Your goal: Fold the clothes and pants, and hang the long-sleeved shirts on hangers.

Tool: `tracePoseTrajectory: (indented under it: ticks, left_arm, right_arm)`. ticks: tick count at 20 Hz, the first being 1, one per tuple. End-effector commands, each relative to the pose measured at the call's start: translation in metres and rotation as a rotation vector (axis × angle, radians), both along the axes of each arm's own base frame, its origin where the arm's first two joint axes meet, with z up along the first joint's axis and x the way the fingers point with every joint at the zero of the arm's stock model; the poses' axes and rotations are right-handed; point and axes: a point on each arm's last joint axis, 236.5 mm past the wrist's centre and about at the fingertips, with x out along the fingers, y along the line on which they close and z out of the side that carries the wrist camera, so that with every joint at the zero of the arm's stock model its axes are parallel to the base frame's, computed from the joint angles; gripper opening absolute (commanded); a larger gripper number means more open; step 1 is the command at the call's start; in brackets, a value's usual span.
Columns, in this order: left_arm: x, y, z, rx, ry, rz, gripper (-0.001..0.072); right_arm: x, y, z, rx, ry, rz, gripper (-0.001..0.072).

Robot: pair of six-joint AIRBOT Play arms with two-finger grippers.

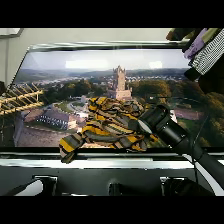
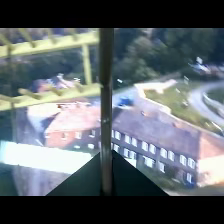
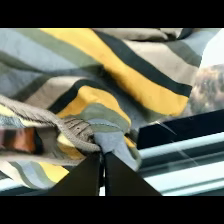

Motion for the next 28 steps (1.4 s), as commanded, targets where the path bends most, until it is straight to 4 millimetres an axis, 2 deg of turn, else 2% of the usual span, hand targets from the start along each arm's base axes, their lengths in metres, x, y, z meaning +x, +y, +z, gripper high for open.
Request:
tracePoseTrajectory:
  ticks: [1,5,8,10,13,22,28]
  left_arm:
    - [-0.049,-0.076,-0.016,0.019,0.055,-0.215,0.0015]
    - [-0.124,-0.159,-0.060,-0.002,0.190,-0.476,0.0017]
    - [-0.162,-0.204,-0.073,-0.014,0.234,-0.659,0.0018]
    - [-0.180,-0.224,-0.078,0.016,0.259,-0.806,0.0019]
    - [-0.200,-0.234,-0.099,0.085,0.298,-1.018,0.0018]
    - [-0.223,-0.224,-0.139,0.128,0.395,-1.170,0.0017]
    - [-0.216,-0.231,-0.141,0.132,0.347,-1.206,0.0017]
  right_arm:
    - [0.011,0.005,0.002,0.043,-0.054,-0.082,0.0020]
    - [0.015,0.003,0.004,0.039,-0.076,-0.098,0.0020]
    - [0.020,-0.018,0.008,-0.058,-0.102,-0.081,0.0020]
    - [0.019,-0.029,0.010,-0.113,-0.093,-0.062,0.0020]
    - [0.021,-0.032,0.011,-0.133,-0.100,-0.040,0.0019]
    - [0.037,-0.046,0.022,-0.174,-0.189,-0.103,0.0020]
    - [0.041,-0.040,0.018,-0.162,-0.194,-0.095,0.0020]
